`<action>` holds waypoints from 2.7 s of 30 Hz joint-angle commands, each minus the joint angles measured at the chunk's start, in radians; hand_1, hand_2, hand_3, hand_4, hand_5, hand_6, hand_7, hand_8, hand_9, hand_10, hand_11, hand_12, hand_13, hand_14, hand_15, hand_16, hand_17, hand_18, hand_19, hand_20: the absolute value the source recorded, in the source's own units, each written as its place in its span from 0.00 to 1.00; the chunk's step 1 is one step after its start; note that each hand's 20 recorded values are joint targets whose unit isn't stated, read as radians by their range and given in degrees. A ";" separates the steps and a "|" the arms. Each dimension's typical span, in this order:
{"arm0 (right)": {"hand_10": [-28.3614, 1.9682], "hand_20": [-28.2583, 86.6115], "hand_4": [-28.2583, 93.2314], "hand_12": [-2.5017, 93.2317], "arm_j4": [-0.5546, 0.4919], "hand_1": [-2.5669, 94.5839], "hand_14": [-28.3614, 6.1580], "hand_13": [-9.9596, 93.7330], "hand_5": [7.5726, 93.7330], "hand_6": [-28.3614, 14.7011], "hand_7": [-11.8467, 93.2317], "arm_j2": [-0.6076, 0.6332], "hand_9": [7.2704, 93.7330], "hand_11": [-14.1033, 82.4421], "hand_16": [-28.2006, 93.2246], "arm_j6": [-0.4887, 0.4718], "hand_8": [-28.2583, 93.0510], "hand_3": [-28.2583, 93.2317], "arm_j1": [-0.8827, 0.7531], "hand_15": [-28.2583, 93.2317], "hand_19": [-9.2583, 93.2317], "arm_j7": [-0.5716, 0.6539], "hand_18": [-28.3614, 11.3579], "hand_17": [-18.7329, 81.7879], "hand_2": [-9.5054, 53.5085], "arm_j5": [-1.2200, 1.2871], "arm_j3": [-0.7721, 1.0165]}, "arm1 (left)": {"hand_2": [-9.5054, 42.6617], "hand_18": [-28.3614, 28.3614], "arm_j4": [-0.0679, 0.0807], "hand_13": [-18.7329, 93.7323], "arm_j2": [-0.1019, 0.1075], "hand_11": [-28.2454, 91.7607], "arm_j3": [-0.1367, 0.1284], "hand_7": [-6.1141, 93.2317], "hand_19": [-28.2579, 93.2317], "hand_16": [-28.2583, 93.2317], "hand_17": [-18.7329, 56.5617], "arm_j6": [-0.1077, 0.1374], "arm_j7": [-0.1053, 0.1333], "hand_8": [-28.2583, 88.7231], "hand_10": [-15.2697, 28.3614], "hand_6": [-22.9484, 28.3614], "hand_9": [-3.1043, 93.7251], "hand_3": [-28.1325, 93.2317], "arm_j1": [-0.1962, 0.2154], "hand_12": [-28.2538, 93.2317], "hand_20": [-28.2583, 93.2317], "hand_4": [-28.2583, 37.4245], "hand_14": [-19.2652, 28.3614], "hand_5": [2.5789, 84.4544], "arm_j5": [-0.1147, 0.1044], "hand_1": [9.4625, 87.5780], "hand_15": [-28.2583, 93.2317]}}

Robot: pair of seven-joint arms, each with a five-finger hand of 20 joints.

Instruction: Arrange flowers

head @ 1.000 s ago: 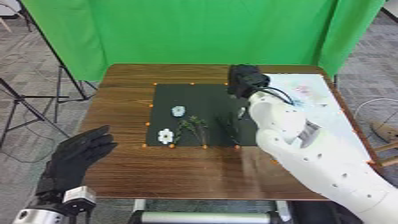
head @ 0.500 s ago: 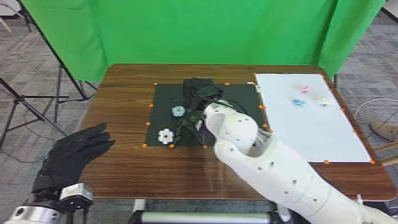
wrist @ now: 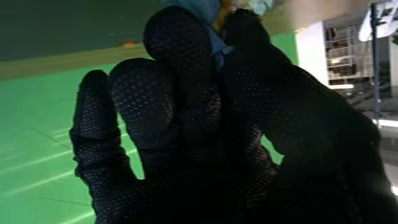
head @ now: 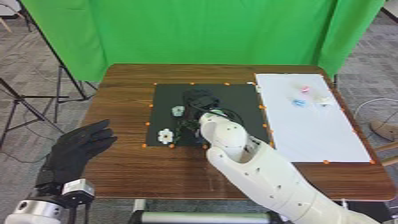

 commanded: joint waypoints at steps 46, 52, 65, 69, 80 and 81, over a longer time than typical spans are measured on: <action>0.20 0.59 0.00 0.25 -0.058 0.38 0.12 0.46 0.56 0.46 0.29 -0.052 0.52 0.62 0.38 -0.252 0.14 0.96 0.043 0.90 0.73 0.107 0.00 0.18 0.00 0.109 0.030 | 0.31 0.89 0.005 0.43 -0.004 0.53 -0.070 0.19 0.71 0.13 0.13 -0.025 -0.040 0.17 0.86 0.72 0.44 0.90 0.024 0.31 0.36 0.21 1.00 0.51 0.011 0.22 0.70; 0.18 0.60 0.00 0.25 -0.067 0.38 0.10 0.45 0.55 0.46 0.28 -0.029 0.51 0.62 0.38 -0.246 0.14 0.96 0.068 0.90 0.72 0.102 0.00 0.17 0.00 0.115 0.028 | 0.30 0.89 -0.002 0.43 -0.020 0.52 -0.093 0.19 0.71 0.13 0.13 -0.021 -0.034 0.17 0.86 0.72 0.44 0.90 0.052 0.31 0.36 0.22 1.00 0.52 0.012 0.22 0.70; 0.13 0.61 0.01 0.24 -0.292 0.36 0.05 0.42 0.52 0.44 0.27 0.368 0.47 0.56 0.37 -0.153 0.14 0.95 0.229 0.89 0.71 0.098 0.00 0.17 0.02 0.250 -0.013 | 0.29 0.89 -0.048 0.43 -0.046 0.52 -0.123 0.19 0.71 0.13 0.13 0.021 0.020 0.17 0.86 0.72 0.44 0.90 0.169 0.31 0.36 0.22 1.00 0.52 0.005 0.22 0.70; 0.13 0.61 0.01 0.24 -0.276 0.36 0.05 0.41 0.51 0.44 0.26 0.468 0.47 0.56 0.37 -0.108 0.15 0.95 0.226 0.89 0.70 0.099 0.00 0.17 0.03 0.264 0.022 | 0.29 0.89 -0.047 0.43 -0.030 0.52 -0.100 0.19 0.71 0.13 0.13 0.031 0.038 0.17 0.86 0.72 0.44 0.91 0.169 0.31 0.36 0.21 1.00 0.52 -0.004 0.22 0.70; 0.20 0.60 0.01 0.23 -0.151 0.33 0.11 0.41 0.49 0.47 0.27 0.562 0.47 0.53 0.36 -0.157 0.14 0.95 0.076 0.88 0.71 0.142 0.00 0.18 0.06 0.282 0.231 | 0.29 0.89 -0.043 0.42 -0.005 0.52 -0.063 0.19 0.71 0.13 0.13 0.047 0.066 0.17 0.86 0.72 0.43 0.91 0.162 0.31 0.36 0.21 1.00 0.52 -0.020 0.22 0.70; 0.22 0.59 0.01 0.23 -0.143 0.33 0.11 0.40 0.49 0.47 0.27 0.567 0.47 0.52 0.36 -0.164 0.14 0.95 0.066 0.88 0.71 0.149 0.00 0.18 0.06 0.281 0.238 | 0.29 0.89 -0.041 0.42 -0.007 0.52 -0.060 0.19 0.71 0.14 0.13 0.044 0.065 0.17 0.86 0.72 0.43 0.91 0.157 0.31 0.36 0.21 1.00 0.52 -0.018 0.22 0.70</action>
